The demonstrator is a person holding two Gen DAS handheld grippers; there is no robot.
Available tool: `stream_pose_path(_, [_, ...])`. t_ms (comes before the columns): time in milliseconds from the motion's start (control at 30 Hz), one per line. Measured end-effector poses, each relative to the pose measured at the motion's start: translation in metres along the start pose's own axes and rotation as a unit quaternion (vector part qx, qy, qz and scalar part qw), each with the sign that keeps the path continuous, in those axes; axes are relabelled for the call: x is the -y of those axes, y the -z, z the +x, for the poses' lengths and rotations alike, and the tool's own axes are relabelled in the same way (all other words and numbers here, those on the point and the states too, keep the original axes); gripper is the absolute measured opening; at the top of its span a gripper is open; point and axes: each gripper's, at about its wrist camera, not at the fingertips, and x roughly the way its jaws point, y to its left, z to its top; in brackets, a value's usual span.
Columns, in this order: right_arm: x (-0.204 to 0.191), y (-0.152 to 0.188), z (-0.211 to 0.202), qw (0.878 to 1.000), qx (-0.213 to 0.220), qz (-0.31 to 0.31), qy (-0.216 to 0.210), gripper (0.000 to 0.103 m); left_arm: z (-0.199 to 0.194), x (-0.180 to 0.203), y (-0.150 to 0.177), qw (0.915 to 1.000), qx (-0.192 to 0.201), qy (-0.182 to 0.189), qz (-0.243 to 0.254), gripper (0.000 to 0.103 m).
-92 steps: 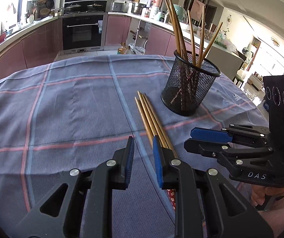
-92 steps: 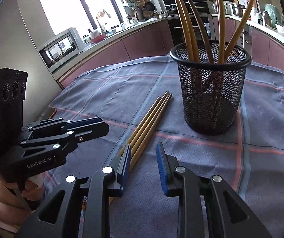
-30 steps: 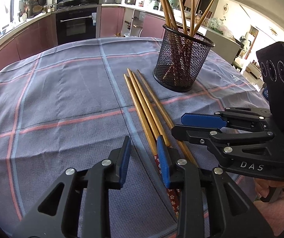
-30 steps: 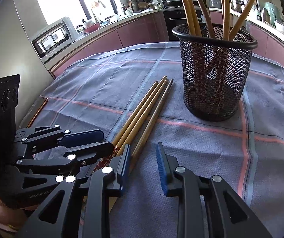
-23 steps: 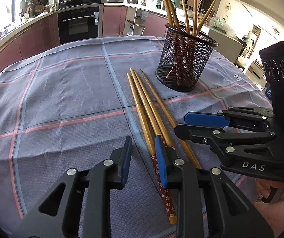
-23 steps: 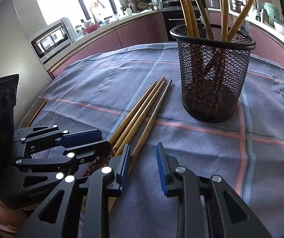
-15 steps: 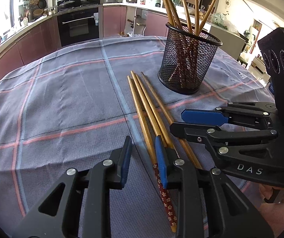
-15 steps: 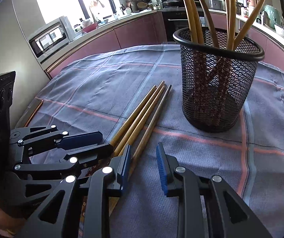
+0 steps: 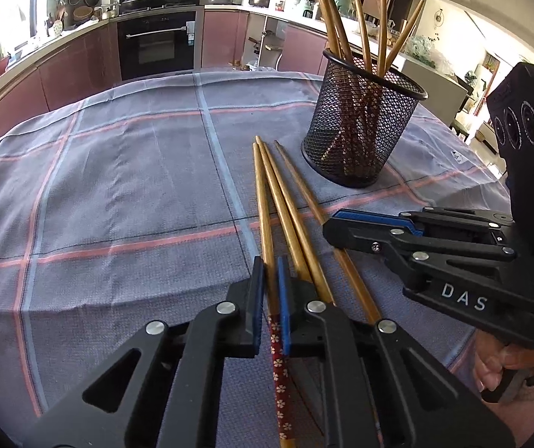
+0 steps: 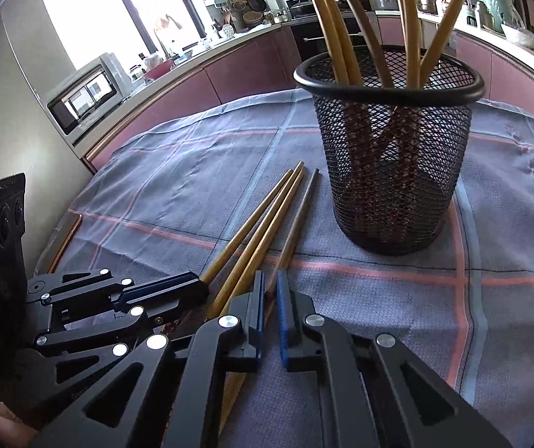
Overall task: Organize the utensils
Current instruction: 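Lower the left gripper onto a chopstick and close while the right gripper grasps one, then lift the chopstick with the left gripper over the mesh cup while the right gripper carries its chopstick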
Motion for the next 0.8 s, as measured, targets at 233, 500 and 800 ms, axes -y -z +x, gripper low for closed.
stream_pose_path(233, [0.007, 0.002, -0.012, 1.000, 0.007, 0.010, -0.006, 0.003, -0.012, -0.004, 0.004, 0.9999, 0.012, 0.005, -0.008, 0.007])
stream_pose_path(500, [-0.004, 0.002, 0.001, 1.000, -0.007, -0.012, 0.016, 0.020, -0.013, 0.000, 0.007, 0.9999, 0.010, 0.009, -0.003, 0.007])
stream_pose_path(800, [0.003, 0.004, -0.002, 1.000, -0.002, 0.005, 0.009, 0.008, -0.011, -0.001, 0.008, 0.9999, 0.006, 0.013, -0.004, 0.007])
